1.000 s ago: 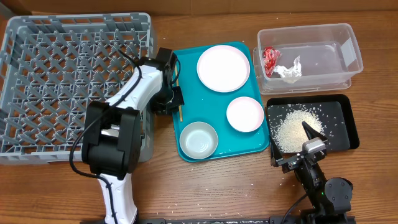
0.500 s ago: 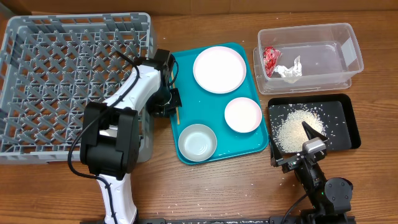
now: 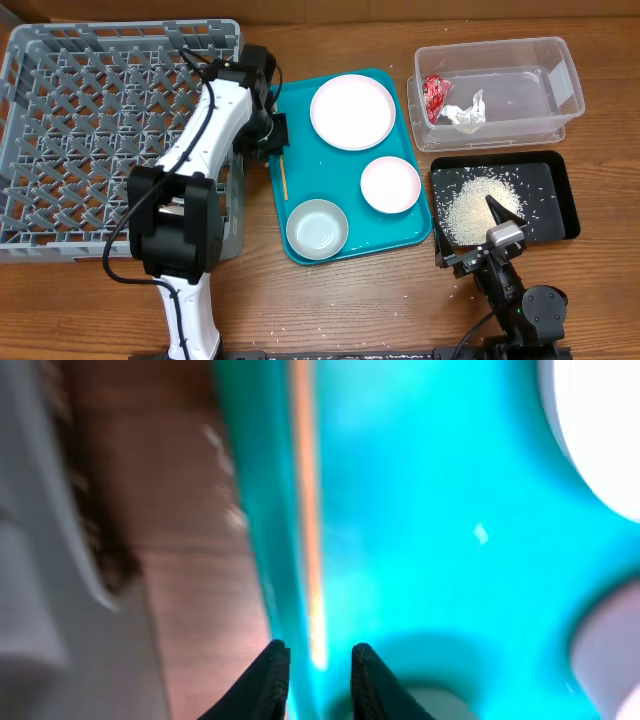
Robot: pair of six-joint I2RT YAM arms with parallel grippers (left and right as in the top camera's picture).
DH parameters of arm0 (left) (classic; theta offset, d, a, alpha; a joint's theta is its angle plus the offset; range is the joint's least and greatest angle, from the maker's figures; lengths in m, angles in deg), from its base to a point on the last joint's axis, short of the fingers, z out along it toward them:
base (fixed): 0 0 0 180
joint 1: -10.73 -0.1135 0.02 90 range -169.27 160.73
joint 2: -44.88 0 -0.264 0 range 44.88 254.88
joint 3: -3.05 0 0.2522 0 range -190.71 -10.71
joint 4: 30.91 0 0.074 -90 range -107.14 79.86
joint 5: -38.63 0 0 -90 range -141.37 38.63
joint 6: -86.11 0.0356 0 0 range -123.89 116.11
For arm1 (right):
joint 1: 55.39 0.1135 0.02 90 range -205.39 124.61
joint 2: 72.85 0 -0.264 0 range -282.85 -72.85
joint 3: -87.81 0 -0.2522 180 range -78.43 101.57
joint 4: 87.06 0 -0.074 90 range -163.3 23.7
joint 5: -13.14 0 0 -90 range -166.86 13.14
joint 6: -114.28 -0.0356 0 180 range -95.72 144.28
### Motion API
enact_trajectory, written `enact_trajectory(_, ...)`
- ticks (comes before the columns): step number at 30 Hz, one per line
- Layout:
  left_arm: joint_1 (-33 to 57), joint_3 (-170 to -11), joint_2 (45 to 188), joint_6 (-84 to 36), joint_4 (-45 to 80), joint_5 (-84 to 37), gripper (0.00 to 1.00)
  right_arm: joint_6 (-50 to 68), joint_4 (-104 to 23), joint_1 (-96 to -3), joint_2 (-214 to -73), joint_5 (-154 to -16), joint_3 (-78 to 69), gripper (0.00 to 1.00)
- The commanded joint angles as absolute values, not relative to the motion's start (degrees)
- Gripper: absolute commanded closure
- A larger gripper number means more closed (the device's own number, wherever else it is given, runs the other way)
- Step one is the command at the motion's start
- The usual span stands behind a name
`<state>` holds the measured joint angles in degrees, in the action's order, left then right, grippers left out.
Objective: Sort waste into correct bins and load items into the dishwasher
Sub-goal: 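Reach the left gripper to the second chopstick on the teal tray, then close the left gripper on the wooden chopstick at the tray edge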
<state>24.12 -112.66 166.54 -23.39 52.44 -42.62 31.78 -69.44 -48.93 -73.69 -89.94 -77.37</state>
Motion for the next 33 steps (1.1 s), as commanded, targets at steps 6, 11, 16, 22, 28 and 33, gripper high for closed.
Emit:
enact_trajectory(6,27.2,-112.4,165.5,-29.3,57.4,-38.6,0.90,31.8,-69.9,-49.0,-73.0,-89.5,-78.0,0.00)
enact_trajectory(11,27.7,-106.8,165.5,-34.8,56.6,-43.7,0.93,31.8,-69.9,-49.0,-73.0,-89.5,-78.0,0.00)
enact_trajectory(16,27.5,-98.8,165.5,-36.1,50.1,-42.2,0.96,31.8,-69.9,-49.0,-73.0,-89.5,-78.0,0.00)
enact_trajectory(22,27.7,-95.6,165.5,-35.5,46.8,-41.4,0.89,31.8,-69.9,-49.0,-73.0,-89.5,-78.0,0.00)
enact_trajectory(28,26.5,-95.6,165.5,-35.6,49.6,-53.5,0.89,31.8,-69.9,-49.0,-73.0,-89.5,-78.0,0.00)
enact_trajectory(33,26.0,-95.9,165.5,-35.5,49.7,-57.4,0.89,31.8,-69.9,-49.0,-73.0,-89.5,-78.0,0.00)
